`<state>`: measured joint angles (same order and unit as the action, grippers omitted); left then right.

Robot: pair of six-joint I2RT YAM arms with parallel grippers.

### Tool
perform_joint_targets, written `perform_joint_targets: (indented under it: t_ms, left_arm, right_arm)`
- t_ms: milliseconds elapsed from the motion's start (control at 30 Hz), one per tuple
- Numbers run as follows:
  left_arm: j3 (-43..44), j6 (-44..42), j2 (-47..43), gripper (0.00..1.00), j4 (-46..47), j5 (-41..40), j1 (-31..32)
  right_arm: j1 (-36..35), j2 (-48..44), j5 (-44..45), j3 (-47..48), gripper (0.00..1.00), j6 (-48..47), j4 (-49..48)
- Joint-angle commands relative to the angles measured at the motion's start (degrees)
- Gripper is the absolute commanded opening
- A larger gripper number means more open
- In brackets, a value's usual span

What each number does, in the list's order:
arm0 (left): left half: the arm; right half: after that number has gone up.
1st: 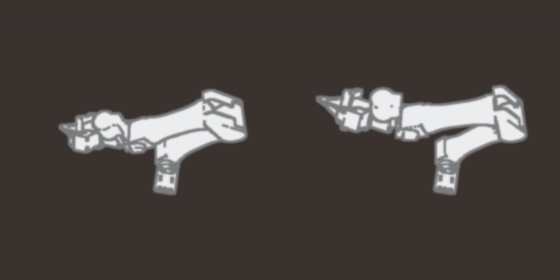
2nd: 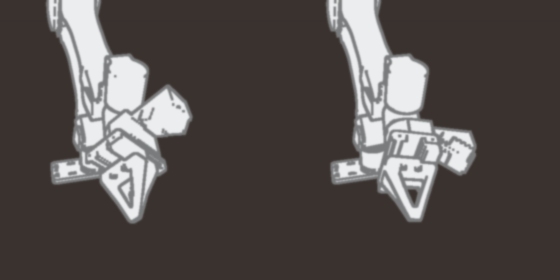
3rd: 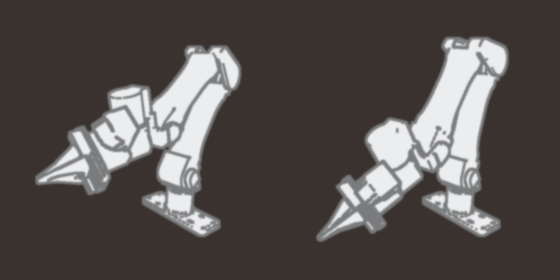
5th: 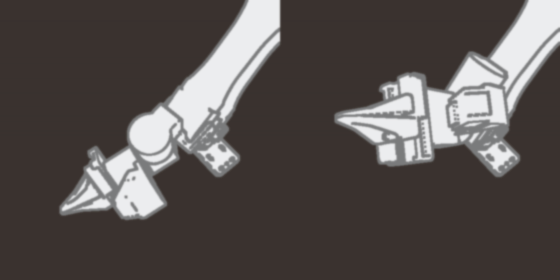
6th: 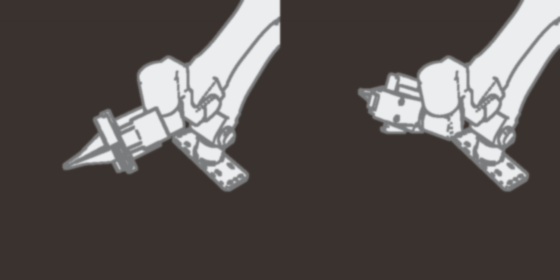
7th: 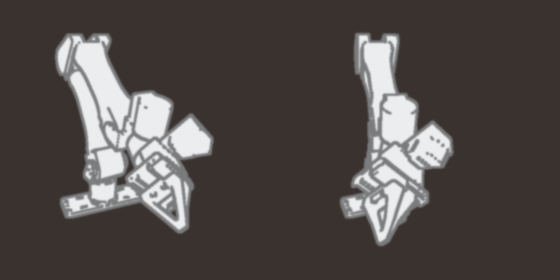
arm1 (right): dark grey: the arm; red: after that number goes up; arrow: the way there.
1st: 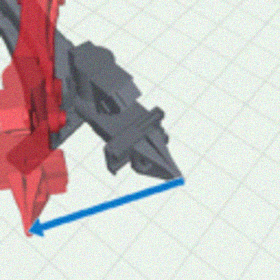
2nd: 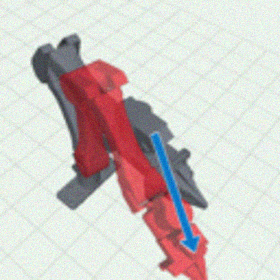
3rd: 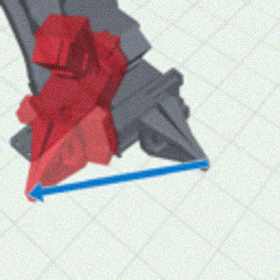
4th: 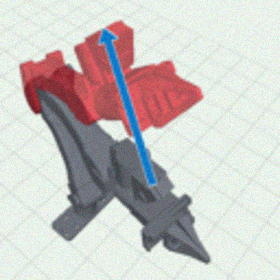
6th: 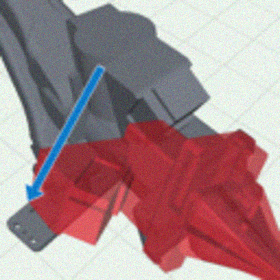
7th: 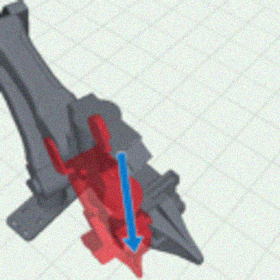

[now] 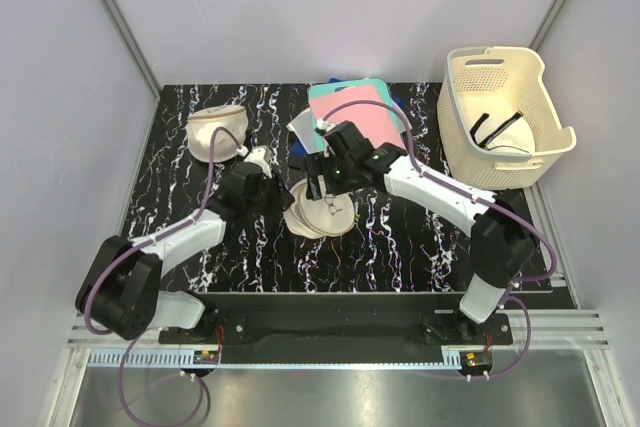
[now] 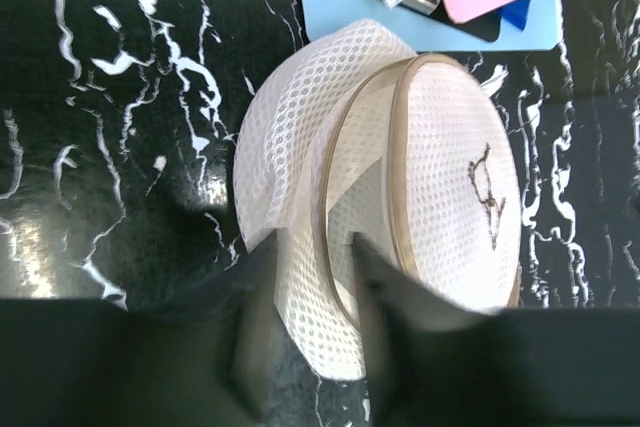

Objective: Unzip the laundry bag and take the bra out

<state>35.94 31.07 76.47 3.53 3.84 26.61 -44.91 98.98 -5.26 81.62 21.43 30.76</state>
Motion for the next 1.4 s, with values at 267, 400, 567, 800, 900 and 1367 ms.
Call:
perform_joint_targets:
  t_ms: [267, 400, 567, 800, 900, 1367]
  left_arm:
    - [4.6, -1.0, -15.6, 0.99, -12.6, -13.7, -0.2]
    - [8.7, -1.2, -21.0, 0.99, -21.5, -14.2, -4.0]
    - [10.5, -2.1, -27.5, 0.99, -26.0, -14.8, -10.7]
    - [13.4, -5.3, -30.8, 0.99, -29.5, -14.7, -11.8]
    - [14.0, -6.2, -31.2, 0.99, -30.2, -14.9, -11.8]
    - [14.7, -7.3, -34.1, 0.99, -31.4, -16.4, -11.8]
  right_arm:
    - [19.1, -12.8, -5.9, -15.8, 0.85, -0.6, -8.7]
    - [24.2, -19.5, -5.9, -19.7, 0.89, -1.8, -9.0]
    - [29.6, -26.6, -5.3, -23.9, 0.96, -3.2, -9.0]
    - [34.2, -35.1, -6.7, -26.8, 1.00, -4.6, -8.9]
    - [34.5, -36.0, -7.6, -27.2, 1.00, -4.1, -9.0]
    - [34.8, -36.5, -7.1, -27.5, 1.00, -4.2, -8.9]
